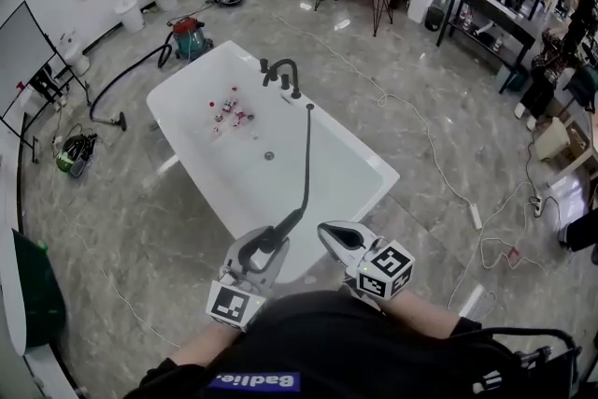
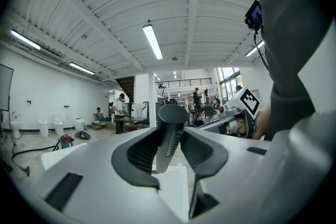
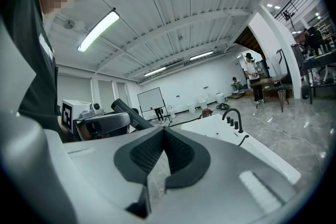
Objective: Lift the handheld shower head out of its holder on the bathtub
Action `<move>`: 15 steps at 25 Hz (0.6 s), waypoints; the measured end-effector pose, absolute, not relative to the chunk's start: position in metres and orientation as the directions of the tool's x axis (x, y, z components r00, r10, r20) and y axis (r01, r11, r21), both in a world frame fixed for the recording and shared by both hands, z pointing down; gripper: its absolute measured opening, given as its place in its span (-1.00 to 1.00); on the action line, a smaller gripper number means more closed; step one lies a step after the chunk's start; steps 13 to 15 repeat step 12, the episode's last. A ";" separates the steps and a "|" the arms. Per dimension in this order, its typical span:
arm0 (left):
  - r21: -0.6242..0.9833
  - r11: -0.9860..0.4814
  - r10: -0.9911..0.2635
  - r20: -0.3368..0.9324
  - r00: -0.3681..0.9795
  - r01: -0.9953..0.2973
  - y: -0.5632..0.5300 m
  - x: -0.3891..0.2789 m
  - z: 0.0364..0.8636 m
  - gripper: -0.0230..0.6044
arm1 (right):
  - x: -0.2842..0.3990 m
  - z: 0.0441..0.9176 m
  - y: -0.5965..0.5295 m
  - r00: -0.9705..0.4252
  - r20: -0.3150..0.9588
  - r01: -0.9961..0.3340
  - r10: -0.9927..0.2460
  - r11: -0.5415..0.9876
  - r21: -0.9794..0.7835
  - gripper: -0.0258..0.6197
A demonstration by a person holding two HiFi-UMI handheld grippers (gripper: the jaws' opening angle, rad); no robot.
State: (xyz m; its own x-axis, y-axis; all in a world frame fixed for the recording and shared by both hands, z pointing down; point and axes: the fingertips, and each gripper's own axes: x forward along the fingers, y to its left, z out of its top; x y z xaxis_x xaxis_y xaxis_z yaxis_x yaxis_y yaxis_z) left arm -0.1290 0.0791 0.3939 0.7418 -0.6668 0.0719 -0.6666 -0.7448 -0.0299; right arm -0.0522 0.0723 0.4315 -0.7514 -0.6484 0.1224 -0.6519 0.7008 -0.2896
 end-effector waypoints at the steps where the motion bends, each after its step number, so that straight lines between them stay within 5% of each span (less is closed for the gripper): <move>1: -0.028 -0.744 -0.668 0.073 0.741 -0.668 0.079 -0.129 0.394 -0.49 | -0.052 0.431 0.072 -0.751 0.122 -0.652 -0.649 0.701 -0.290 -0.92; 15: -0.031 -0.735 -0.677 0.069 0.732 -0.677 0.089 -0.133 0.403 -0.49 | -0.054 0.437 0.083 -0.750 0.126 -0.653 -0.649 0.699 -0.290 -0.92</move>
